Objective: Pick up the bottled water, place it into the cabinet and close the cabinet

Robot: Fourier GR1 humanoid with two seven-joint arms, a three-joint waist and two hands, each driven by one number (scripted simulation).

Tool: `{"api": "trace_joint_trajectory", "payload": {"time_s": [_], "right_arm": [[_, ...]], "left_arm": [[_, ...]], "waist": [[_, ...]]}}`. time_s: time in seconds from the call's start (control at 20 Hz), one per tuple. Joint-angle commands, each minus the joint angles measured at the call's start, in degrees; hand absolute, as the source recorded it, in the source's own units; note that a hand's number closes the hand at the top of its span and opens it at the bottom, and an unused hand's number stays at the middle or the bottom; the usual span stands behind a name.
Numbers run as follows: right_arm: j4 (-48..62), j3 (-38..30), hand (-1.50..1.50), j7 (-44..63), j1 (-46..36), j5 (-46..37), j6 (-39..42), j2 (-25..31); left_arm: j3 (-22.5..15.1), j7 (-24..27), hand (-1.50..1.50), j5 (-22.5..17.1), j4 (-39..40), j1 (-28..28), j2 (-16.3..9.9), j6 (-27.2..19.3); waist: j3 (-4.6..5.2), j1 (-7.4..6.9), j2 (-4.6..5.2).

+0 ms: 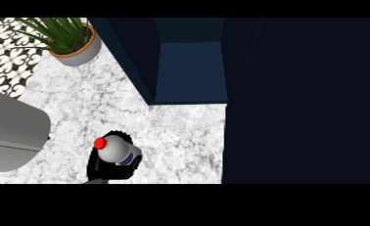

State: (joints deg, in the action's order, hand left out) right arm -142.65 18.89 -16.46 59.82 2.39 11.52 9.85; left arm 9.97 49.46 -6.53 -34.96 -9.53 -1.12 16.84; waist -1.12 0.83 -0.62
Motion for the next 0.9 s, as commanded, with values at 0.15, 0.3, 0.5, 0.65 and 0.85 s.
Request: {"api": "trace_joint_trajectory", "payload": {"time_s": [0.15, 0.3, 0.5, 0.65, 0.85], "right_arm": [[-4.6, -0.6, -1.50, 0.6, 1.7, 1.4, -0.4, 0.4], [-5.5, -0.9, -1.50, 3.4, -0.8, 2.3, -0.6, 0.8], [-4.9, -2.6, -1.50, 2.9, 1.0, 3.2, -0.1, 1.7], [-5.1, 1.7, -1.50, 4.7, -0.8, 1.1, -1.4, -0.3], [-5.5, -0.6, -1.50, 0.4, 3.0, 2.0, 0.8, 1.3]], "left_arm": [[2.2, 3.0, 1.50, -4.4, 3.4, -3.7, 1.1, -2.6], [-2.3, 2.9, 1.50, -6.8, 2.2, -2.3, 1.1, -3.3], [-5.5, 1.0, 1.50, -8.3, -2.3, -1.3, 1.1, -2.7], [-9.5, -5.8, 1.50, -13.2, -6.7, -1.8, 1.1, -3.1], [-13.3, -12.2, 1.50, -16.4, -14.0, -3.5, 1.1, -9.3]], "waist": [[1.20, 0.46, 0.59], [1.18, 0.02, 0.59], [1.13, -0.10, 0.46], [1.14, -0.41, 0.46], [1.10, 0.02, 0.25]]}}
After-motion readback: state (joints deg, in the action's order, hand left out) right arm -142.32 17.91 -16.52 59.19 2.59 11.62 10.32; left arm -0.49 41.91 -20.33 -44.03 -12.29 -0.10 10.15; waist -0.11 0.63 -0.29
